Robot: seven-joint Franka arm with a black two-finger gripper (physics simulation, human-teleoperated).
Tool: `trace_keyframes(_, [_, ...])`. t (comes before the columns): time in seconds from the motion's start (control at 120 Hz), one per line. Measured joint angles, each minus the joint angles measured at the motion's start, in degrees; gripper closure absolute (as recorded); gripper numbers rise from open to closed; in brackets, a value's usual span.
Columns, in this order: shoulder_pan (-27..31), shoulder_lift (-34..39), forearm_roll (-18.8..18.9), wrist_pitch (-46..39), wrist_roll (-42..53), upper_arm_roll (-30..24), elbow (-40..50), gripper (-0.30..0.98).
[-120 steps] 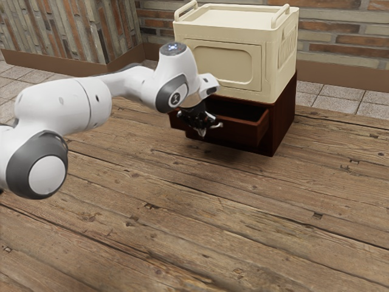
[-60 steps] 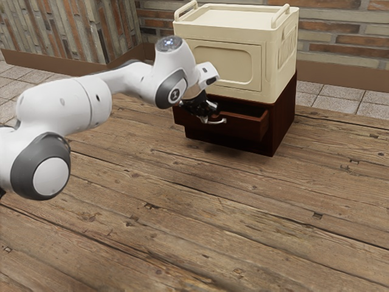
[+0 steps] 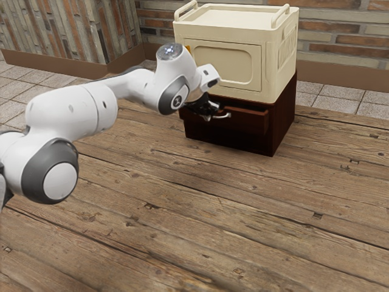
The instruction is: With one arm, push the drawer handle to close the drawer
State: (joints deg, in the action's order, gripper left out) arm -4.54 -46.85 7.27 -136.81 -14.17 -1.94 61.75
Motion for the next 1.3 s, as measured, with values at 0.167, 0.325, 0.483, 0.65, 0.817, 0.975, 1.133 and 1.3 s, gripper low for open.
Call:
trace_keyframes(0.167, [0.0, -1.7, 0.0, -1.6, 0.1, 0.0, -1.8, 0.78])
trace_keyframes(0.325, [0.0, -3.9, 0.0, -2.2, 0.1, 0.0, -4.8, 0.79])
trace_keyframes(0.483, [-0.5, -5.1, 0.0, -2.6, 0.1, 1.0, -6.5, 0.79])
trace_keyframes(0.65, [-0.6, -7.1, 0.0, -2.7, 0.2, 1.4, -8.7, 0.79])
trace_keyframes(0.817, [-0.8, -7.8, 0.1, -3.2, 0.3, 1.4, -10.1, 0.79])
trace_keyframes(0.975, [-0.8, -8.0, 0.1, -3.9, 0.3, 1.4, -10.2, 0.79])
trace_keyframes(1.133, [-0.8, -8.0, 0.1, -4.4, 0.3, 1.4, -10.3, 0.79])
trace_keyframes(1.3, [-1.0, -8.6, 0.1, -5.1, 0.3, 1.4, -10.7, 0.79])
